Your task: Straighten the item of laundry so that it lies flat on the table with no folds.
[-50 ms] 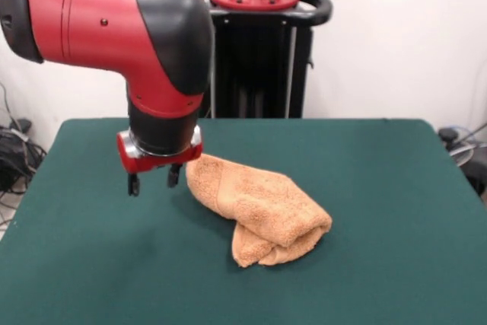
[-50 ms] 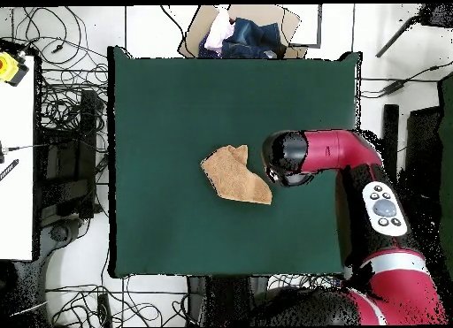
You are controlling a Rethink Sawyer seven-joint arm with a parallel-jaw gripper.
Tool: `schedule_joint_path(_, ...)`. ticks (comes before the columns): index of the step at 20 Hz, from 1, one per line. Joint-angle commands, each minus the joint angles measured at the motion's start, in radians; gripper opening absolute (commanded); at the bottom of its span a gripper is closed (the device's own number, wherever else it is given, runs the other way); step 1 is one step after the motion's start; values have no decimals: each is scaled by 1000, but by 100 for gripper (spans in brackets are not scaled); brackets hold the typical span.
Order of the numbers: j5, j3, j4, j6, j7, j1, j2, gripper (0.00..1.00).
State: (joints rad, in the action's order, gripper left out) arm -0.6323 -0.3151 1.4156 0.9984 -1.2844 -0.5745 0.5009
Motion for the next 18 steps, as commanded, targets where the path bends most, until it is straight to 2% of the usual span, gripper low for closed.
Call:
schedule_joint_path(1,45,-145,66,107,268,2,-10,100)
schedule_joint_path(5,40,-140,59,107,266,6,-19,100)
schedule_joint_path(10,77,-149,36,117,247,15,-40,100)
schedule_joint_path(18,263,-209,33,118,132,-7,-49,100)
